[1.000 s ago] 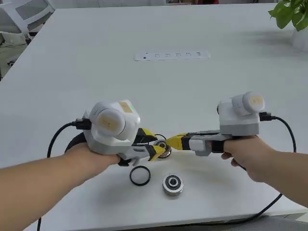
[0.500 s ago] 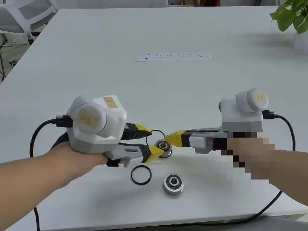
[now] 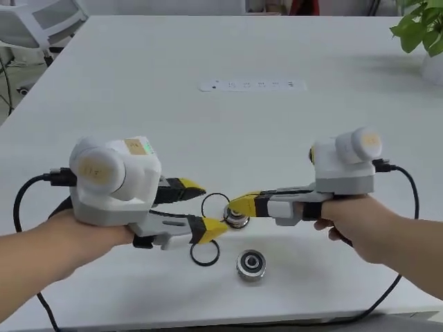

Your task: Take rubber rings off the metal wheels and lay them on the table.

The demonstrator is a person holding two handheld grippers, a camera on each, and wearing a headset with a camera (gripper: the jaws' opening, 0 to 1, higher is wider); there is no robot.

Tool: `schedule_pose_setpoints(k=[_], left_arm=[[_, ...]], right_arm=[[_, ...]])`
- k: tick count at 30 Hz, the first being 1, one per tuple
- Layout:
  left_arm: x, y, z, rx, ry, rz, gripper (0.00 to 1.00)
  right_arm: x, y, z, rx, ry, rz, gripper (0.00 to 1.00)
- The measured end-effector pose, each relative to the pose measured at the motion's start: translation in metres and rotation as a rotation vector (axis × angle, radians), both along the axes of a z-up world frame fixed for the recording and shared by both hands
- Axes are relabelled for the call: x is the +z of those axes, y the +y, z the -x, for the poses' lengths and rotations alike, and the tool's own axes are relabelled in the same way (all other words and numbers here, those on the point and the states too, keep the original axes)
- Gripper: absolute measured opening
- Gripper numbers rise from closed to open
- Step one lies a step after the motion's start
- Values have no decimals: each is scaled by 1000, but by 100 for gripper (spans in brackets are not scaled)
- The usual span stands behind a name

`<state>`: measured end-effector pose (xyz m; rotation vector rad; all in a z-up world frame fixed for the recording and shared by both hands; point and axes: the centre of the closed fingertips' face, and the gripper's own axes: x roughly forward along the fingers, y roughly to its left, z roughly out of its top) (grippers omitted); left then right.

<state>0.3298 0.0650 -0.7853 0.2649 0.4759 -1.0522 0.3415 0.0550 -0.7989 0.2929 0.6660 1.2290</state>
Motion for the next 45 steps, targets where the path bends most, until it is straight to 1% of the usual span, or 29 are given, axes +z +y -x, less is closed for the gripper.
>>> schedule_pose_setpoints(k=[2, 4, 8, 11, 15, 17, 22, 24, 28, 31, 36, 41, 43, 45], left_arm=[[-2, 5, -1, 6, 4, 2, 43], [-5, 9, -1, 8, 1, -10, 45], [-6, 18, 2, 20, 6, -7, 46], [-7, 23, 5, 25, 13, -4, 48], [-9, 31, 7, 36, 17, -7, 49], [-10, 35, 8, 42, 22, -5, 49], [-13, 44, 12, 52, 31, -12, 50], [-14, 47, 14, 58, 34, -13, 50], [-15, 51, 15, 70, 38, -11, 49], [-18, 52, 17, 74, 41, -13, 49], [-19, 54, 17, 80, 46, -9, 49], [-20, 56, 17, 89, 50, -7, 49], [-21, 57, 18, 91, 51, -8, 49], [-21, 58, 18, 94, 52, -8, 49]], right_arm=[[0, 1, 2, 6, 6, 0, 0], [-1, 4, 4, 14, 18, 7, 0], [-2, 8, 10, 37, 21, 16, 0], [-5, 10, 12, 53, 25, 25, 0], [-9, 14, 18, 70, 35, 40, 0], [-12, 15, 20, 81, 39, 50, 0], [-24, 18, 27, 111, 48, 101, 0], [-28, 20, 29, 119, 62, 110, 0], [-35, 22, 31, 130, 71, 137, 0], [-41, 21, 32, 130, 73, 169, 0], [-45, 19, 30, 110, 87, 189, 0], [-49, 17, 30, 101, 103, 197, 0], [-51, 16, 29, 81, 124, 195, 0], [-52, 15, 28, 74, 131, 198, 0]])
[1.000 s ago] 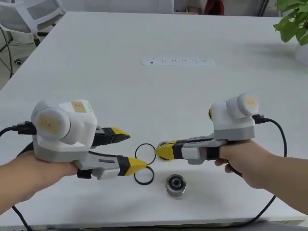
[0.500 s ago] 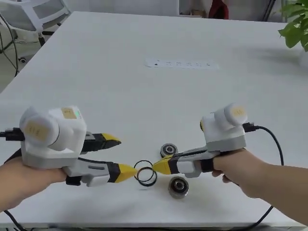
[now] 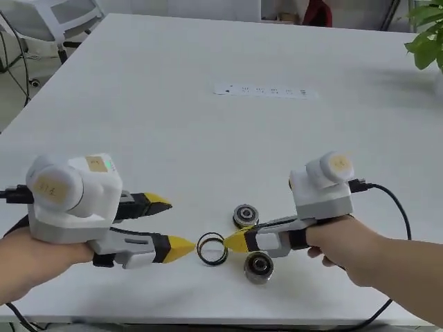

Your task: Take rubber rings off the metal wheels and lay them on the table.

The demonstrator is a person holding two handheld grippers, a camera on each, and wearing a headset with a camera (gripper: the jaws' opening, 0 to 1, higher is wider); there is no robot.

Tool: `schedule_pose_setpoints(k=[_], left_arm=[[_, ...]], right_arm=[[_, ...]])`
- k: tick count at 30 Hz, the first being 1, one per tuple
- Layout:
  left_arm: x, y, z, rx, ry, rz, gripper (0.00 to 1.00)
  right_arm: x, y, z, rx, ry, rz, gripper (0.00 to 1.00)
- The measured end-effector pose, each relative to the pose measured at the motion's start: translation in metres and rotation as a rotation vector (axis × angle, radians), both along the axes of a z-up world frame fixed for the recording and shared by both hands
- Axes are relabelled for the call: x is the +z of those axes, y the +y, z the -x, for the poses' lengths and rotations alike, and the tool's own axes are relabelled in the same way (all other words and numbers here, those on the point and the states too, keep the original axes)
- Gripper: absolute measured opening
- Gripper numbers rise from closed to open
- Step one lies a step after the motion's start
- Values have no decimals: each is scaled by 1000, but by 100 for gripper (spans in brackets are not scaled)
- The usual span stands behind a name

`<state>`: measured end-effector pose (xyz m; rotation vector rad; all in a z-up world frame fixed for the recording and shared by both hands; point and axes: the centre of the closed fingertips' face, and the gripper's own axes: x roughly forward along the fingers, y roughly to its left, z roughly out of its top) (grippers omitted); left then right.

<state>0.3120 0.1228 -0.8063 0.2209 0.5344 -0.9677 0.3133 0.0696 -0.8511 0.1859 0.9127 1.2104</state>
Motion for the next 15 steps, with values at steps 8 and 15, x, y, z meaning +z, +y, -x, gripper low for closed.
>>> schedule_pose_setpoints(k=[8, 15], left_arm=[[0, 2, 0, 4, 2, -2, 48], [0, 2, 0, 5, 2, -5, 48]], right_arm=[[-5, -2, -1, -18, 20, 17, 0], [-5, -2, -1, -23, 32, 19, 0]])
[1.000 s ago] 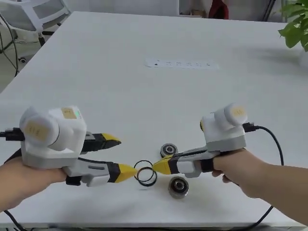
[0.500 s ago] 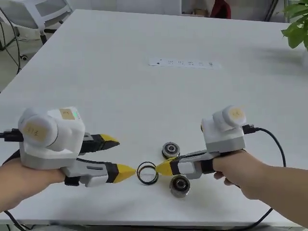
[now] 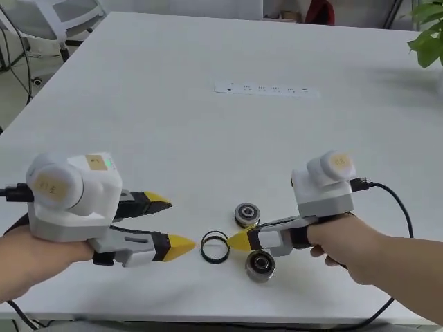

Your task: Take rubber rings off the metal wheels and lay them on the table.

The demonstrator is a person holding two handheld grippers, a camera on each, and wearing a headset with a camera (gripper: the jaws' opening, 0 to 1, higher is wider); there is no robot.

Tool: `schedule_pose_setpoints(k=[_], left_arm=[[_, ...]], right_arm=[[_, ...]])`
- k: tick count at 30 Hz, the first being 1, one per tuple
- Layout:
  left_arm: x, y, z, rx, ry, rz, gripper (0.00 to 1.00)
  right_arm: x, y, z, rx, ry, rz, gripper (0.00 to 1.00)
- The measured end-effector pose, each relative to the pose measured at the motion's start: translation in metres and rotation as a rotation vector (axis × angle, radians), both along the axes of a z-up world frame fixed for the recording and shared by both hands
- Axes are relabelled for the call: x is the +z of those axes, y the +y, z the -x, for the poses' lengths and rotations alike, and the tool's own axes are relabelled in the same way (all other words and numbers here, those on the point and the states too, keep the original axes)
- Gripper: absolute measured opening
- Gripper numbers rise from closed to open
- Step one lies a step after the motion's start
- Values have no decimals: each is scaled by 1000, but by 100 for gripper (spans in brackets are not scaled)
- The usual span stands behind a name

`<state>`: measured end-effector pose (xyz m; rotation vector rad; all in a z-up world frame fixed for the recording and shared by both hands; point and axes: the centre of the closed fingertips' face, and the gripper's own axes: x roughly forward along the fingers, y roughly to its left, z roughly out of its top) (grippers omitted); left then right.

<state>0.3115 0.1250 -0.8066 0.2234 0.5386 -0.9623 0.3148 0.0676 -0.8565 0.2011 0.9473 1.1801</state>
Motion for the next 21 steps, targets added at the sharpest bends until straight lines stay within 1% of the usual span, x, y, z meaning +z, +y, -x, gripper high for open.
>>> schedule_pose_setpoints(k=[7, 10, 16, 18, 21], left_arm=[[0, 0, 0, -2, 0, -4, 48], [-1, 0, 1, -1, 3, -5, 48], [-1, 0, 0, -5, 5, -9, 48], [-1, 0, 0, -5, 6, -9, 48], [-2, 1, 0, -3, 10, -11, 48]], right_arm=[[-1, 0, 1, 3, 2, 4, 0], [-2, -1, 0, 9, -5, 14, 0], [-4, -1, 0, 10, -5, 19, 2], [-4, -1, 1, 10, 3, 19, 3], [-5, -1, 1, 17, -3, 26, 4]])
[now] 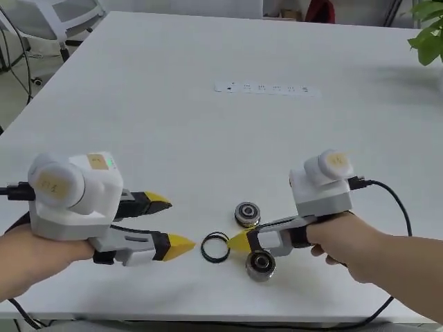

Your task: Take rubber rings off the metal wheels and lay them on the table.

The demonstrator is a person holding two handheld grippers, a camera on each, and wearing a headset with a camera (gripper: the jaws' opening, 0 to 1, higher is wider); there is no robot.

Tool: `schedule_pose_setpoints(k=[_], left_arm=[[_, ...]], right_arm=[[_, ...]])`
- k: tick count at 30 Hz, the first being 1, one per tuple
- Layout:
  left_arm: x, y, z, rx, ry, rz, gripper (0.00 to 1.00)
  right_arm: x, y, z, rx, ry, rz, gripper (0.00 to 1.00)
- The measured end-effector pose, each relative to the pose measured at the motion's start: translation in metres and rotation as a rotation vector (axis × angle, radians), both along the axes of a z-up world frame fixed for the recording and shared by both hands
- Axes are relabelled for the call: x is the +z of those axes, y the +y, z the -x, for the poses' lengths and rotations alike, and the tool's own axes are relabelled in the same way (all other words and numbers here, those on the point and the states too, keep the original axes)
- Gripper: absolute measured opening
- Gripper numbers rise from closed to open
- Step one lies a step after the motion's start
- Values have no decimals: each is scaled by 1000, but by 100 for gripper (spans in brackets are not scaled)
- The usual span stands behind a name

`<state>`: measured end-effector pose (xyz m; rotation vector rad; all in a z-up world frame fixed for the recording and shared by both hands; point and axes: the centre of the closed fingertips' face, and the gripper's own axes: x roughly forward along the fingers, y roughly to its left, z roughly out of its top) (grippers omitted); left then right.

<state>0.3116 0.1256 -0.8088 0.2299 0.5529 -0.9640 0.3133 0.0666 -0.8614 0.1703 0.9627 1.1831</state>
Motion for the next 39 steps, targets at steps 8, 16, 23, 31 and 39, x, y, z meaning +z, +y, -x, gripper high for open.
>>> schedule_pose_setpoints(k=[8, 16, 23, 31, 39], left_arm=[[-1, 0, 0, -2, 4, -3, 47], [0, -1, -2, -6, 4, -5, 47], [0, -3, -3, -12, 4, -9, 47], [3, -4, -5, -18, -1, -15, 47], [7, -4, -8, -17, -8, -14, 47]], right_arm=[[-1, 0, 3, 20, -15, 14, 9], [2, 0, 4, 30, -26, 17, 11], [4, -3, 3, 34, -40, 24, 13], [12, -5, 1, 35, -64, 19, 15], [24, -11, -7, 5, -97, -2, 18]])
